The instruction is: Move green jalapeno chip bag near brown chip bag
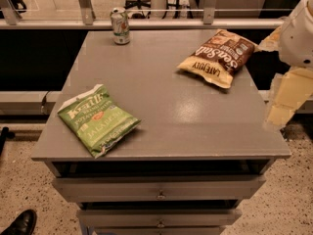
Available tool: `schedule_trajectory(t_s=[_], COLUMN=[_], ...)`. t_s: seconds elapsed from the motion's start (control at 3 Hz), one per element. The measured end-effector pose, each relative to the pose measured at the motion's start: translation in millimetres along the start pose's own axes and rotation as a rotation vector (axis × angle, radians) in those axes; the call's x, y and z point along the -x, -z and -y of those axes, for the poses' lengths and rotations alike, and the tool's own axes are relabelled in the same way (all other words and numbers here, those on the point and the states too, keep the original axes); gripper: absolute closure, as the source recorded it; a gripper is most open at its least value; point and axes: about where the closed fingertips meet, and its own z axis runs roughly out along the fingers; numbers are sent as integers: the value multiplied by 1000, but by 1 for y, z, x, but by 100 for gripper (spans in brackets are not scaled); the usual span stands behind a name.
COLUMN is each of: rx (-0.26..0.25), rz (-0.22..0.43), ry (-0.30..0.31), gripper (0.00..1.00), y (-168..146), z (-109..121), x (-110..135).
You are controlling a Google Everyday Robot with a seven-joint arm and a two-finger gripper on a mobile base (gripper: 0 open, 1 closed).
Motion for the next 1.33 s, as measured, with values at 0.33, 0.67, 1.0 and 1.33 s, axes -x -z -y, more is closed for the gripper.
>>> schedule_trajectory(t_s=[0.33, 0.67, 1.0, 1.33], rx=[0, 32, 91, 175], rz=[0, 59, 142, 313], ry=[0, 12, 28, 54], gripper=[0, 0, 0, 0], y=[0, -23, -58, -111], z=[0, -6, -17, -35], x=[0, 20, 49, 112])
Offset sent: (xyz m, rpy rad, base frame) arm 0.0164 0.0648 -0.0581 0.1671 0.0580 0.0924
